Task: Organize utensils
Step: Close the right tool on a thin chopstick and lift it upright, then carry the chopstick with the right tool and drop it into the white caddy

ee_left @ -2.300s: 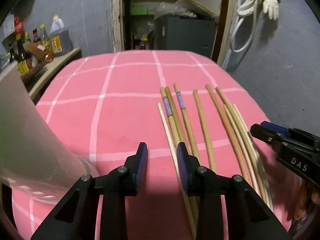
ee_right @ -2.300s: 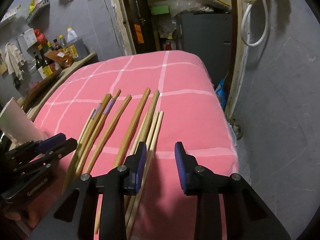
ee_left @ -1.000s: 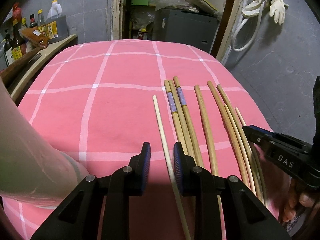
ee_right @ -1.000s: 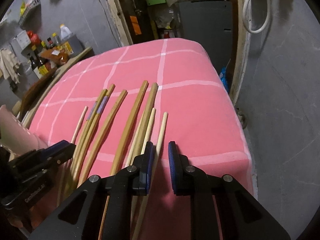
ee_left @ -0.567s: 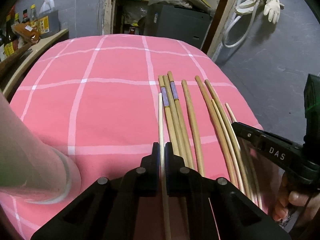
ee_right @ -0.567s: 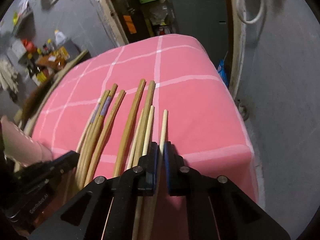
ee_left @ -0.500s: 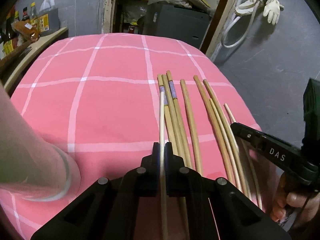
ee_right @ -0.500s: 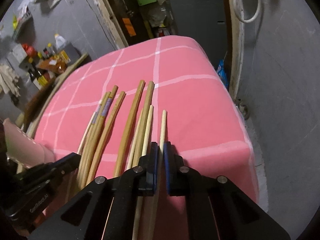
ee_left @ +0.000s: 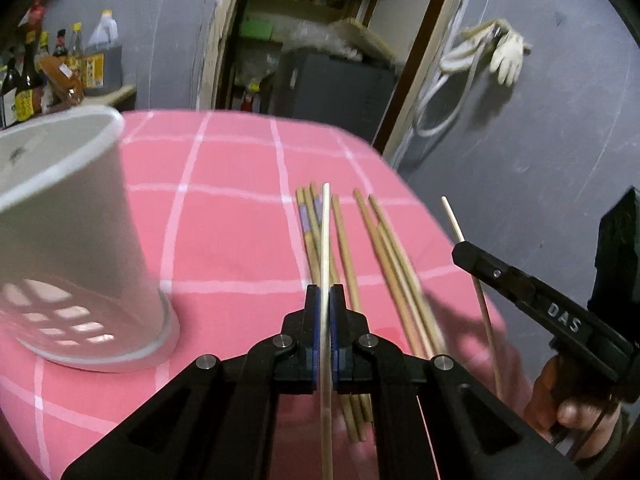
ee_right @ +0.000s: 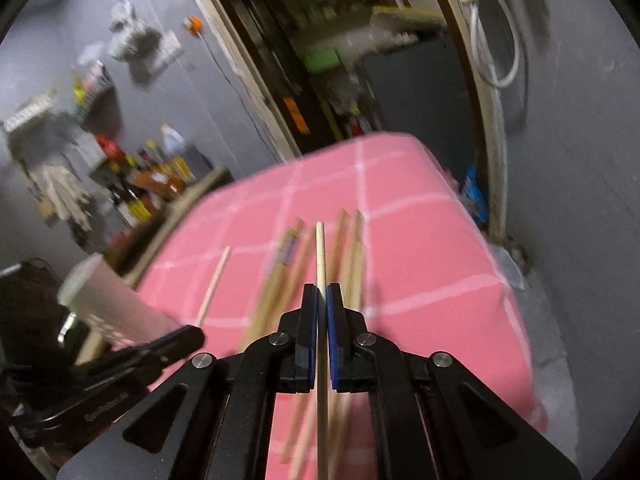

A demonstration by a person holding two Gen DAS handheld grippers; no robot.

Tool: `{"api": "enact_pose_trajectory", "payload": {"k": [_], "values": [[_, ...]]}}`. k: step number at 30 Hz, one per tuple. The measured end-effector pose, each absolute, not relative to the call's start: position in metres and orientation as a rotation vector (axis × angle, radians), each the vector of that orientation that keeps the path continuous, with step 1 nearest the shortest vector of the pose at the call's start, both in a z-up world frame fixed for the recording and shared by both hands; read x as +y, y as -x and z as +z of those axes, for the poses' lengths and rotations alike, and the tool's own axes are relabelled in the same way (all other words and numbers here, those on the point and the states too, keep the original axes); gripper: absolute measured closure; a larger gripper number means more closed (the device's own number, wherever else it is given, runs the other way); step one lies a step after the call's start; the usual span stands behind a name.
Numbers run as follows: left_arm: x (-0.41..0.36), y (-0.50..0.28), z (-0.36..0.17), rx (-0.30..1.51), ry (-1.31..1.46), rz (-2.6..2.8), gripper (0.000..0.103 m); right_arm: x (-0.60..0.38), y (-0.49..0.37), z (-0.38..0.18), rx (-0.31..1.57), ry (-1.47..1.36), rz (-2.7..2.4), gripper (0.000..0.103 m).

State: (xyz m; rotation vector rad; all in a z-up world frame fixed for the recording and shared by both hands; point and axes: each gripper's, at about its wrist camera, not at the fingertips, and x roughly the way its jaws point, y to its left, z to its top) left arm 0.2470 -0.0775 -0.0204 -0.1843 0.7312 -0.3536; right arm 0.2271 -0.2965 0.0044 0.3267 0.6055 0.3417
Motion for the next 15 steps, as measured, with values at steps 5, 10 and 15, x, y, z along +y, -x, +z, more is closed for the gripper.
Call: {"api": "enact_pose_trajectory", "payload": {"k": [5, 10, 15], "values": [[-0.062, -0.228, 0.006, 0.584, 0.225, -0.351, 0.1, -0.274, -0.206, 0.035, 0.411, -0.327, 0.418, 0.1], [-0.035, -0.211, 0.042, 0.434, 0.246, -0.33, 0.1, -0.241, -0.2, 0.066, 0.275, -0.331, 0.512, 0.1], [0.011, -0.204, 0.078, 0.334, 0.277, -0.269, 0.1, -0.196, -0.209, 0.09, 0.205, -0.35, 0.608, 0.1]]}}
